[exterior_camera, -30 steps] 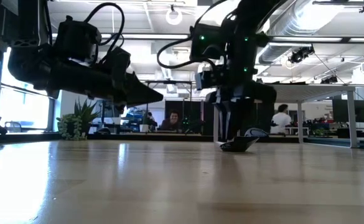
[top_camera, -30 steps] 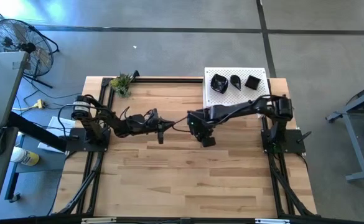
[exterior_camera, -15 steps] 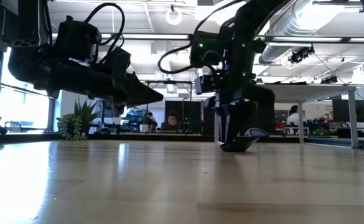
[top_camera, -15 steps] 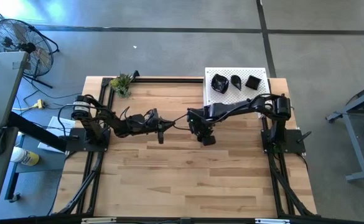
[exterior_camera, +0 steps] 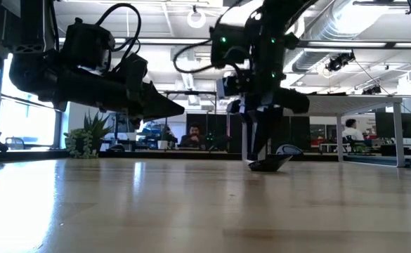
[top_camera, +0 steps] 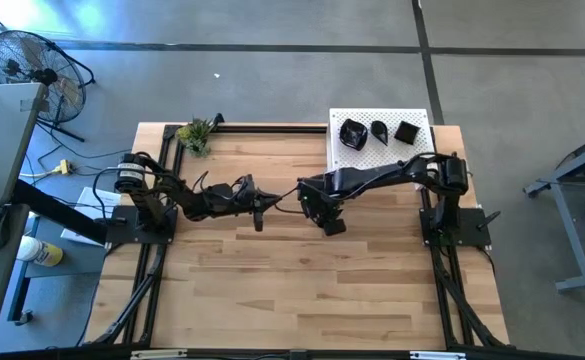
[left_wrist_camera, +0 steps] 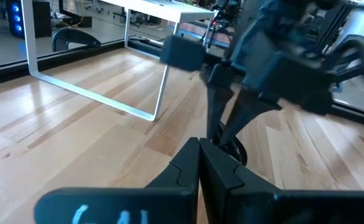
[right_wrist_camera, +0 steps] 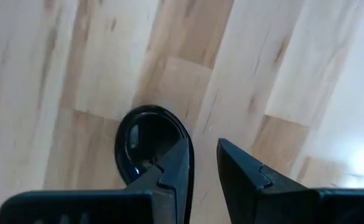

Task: Pick & Place Mini shaped plates
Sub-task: Stack the black drop-shaped plate on top of the black drop-shaped plates on the shelf

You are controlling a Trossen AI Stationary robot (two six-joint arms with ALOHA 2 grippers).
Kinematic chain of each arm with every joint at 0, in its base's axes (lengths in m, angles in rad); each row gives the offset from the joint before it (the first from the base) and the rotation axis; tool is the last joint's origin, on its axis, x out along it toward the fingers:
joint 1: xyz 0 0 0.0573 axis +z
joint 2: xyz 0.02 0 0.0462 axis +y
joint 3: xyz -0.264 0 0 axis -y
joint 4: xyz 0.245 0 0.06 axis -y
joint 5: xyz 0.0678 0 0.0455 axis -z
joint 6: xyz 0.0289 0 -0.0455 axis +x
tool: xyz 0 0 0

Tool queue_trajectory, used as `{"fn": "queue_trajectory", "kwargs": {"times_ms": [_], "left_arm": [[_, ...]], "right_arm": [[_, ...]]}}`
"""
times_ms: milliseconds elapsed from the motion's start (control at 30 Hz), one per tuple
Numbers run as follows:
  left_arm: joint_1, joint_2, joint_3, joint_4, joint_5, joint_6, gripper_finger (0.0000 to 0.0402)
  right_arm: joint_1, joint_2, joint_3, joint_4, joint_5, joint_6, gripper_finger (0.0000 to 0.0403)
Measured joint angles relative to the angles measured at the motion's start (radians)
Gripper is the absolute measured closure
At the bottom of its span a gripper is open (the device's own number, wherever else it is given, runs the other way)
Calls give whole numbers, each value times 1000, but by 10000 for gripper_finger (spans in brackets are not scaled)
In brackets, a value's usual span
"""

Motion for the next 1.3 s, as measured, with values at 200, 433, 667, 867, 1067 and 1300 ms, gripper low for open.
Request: {"fn": "queue_trajectory", "kwargs": {"times_ms": [200,433,667,867,1067,1300], "left_arm": [[0,0,0,-7,0,7,401],[0,0,0,-17,0,8,401],[0,0,0,-18,-1,8,401],[0,0,0,-19,-3,8,401],[0,0,0,-23,-3,8,401],[0,0,0,-26,-3,8,401]], "right_arm": [[20,0,75,-68,34,-37,324],[10,30,75,-71,-1,-96,320],[10,82,74,-72,-13,-103,320],[10,91,74,-68,-41,-104,320],[8,92,74,-67,-45,-104,324],[1,92,74,-67,-57,-105,378]]}}
